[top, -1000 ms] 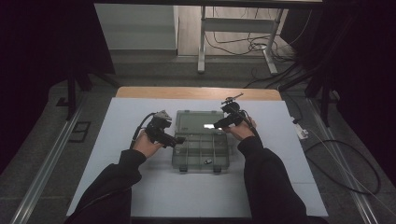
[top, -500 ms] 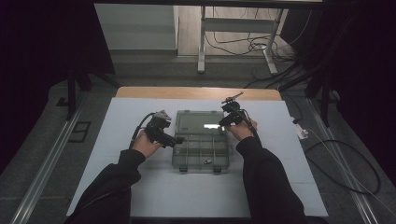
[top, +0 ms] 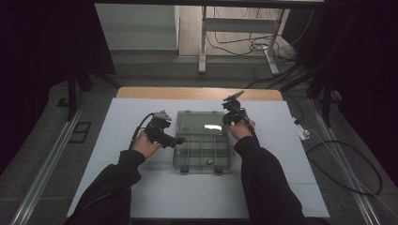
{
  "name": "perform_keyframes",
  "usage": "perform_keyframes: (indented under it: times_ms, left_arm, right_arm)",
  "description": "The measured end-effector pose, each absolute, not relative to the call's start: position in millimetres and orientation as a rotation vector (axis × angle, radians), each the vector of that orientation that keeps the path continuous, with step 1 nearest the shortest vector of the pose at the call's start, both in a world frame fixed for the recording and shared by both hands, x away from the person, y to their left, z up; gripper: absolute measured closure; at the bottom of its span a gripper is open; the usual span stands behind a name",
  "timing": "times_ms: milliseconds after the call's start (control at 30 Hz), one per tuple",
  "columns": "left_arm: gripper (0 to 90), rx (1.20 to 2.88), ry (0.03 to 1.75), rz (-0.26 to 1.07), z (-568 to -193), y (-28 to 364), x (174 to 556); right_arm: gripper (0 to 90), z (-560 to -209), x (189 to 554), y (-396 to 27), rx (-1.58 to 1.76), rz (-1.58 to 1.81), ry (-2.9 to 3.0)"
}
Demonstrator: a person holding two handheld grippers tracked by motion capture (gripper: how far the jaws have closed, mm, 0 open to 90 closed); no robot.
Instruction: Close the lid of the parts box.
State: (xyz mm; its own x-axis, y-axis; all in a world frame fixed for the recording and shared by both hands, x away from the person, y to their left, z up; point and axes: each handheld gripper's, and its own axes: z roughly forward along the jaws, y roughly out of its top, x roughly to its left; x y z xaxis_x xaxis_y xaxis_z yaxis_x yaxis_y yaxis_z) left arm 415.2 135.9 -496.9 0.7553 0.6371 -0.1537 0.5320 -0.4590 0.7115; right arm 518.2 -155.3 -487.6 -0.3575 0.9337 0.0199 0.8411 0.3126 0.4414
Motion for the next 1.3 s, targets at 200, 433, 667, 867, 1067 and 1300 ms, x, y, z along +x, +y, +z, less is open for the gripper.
perform_keyframes:
  times_ms: [200,433,667,867,1067,1300]
  left_arm:
    - [0.0,2.155,0.896,0.182,-494.5,135.9,415.2]
    - [0.0,2.139,0.948,0.198,-492.5,137.3,416.3]
    - [13.6,2.122,0.98,0.179,-487.2,145.1,419.9]
    - [46.4,2.14,0.986,0.189,-487.3,150.0,425.7]
    - [78.4,2.136,1.041,0.222,-489.2,155.0,436.1]
    - [89.3,2.124,1.098,0.232,-495.0,158.3,449.7]
  right_arm:
    - [86.2,-486.8,520.4,-152.9,1.716,0.571,2.296]
    - [88.0,-487.0,521.5,-152.3,1.795,0.607,2.257]
    - [88.4,-482.5,518.4,-154.9,1.819,0.67,2.216]
    - [88.5,-475.6,514.3,-156.2,1.811,0.724,2.186]
    - [88.4,-470.6,509.3,-159.1,1.796,0.774,2.165]
    - [88.4,-466.4,503.7,-162.5,1.775,0.818,2.151]
